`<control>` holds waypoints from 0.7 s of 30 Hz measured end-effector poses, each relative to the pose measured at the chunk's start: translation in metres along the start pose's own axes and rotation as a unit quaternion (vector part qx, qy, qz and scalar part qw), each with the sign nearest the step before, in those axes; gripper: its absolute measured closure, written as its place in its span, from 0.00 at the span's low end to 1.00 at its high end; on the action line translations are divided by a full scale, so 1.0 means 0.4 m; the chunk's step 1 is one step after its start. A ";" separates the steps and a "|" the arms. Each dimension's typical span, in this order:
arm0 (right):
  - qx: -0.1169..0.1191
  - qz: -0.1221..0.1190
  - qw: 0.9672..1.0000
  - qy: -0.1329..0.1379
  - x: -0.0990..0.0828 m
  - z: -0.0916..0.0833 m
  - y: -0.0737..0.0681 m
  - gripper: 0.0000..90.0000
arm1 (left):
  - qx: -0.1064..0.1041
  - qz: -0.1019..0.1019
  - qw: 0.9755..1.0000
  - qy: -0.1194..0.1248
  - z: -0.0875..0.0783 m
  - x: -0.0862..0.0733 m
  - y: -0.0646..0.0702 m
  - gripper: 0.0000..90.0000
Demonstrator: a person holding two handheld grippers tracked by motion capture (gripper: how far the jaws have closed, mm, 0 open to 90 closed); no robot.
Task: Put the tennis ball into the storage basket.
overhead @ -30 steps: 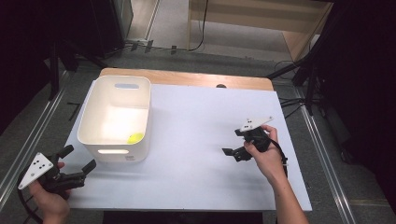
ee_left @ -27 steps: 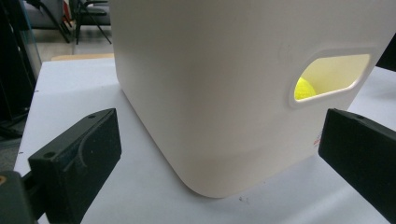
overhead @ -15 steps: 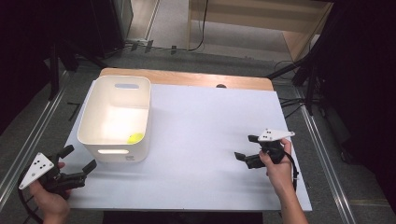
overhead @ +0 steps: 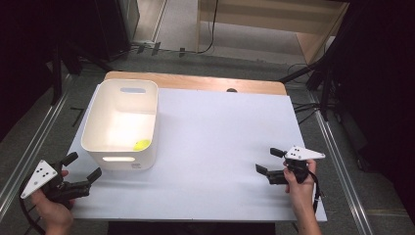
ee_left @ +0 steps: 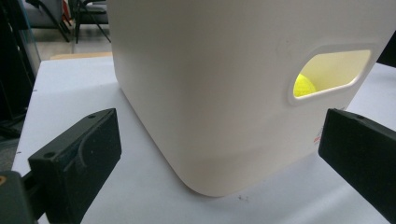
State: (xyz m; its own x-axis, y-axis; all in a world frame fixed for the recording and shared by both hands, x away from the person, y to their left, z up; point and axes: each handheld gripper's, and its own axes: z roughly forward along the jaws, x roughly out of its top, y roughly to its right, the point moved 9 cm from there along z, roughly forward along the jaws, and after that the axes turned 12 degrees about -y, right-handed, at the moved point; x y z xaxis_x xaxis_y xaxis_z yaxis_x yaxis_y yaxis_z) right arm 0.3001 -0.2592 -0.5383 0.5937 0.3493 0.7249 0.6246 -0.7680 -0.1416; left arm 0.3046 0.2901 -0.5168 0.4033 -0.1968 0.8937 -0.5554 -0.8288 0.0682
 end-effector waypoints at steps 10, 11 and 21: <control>-0.010 0.012 1.000 0.022 -0.049 -0.030 0.017 0.09 | 0.000 0.001 1.000 0.000 0.000 0.000 0.000 0.00; -0.010 0.012 1.000 0.022 -0.049 -0.030 0.017 0.09 | 0.000 0.001 1.000 0.000 0.000 0.000 0.000 0.00; -0.015 0.024 0.998 0.062 -0.081 -0.068 0.020 0.09 | -0.003 0.000 1.000 0.003 -0.001 0.002 0.000 0.00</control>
State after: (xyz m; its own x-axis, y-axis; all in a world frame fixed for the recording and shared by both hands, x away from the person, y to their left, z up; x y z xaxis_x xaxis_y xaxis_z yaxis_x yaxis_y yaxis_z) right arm 0.2721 -0.2913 -0.5447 0.5537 0.2436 0.7963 0.5810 -0.7981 -0.1598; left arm 0.3047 0.2901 -0.5159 0.3989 -0.1931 0.8964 -0.5595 -0.8258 0.0711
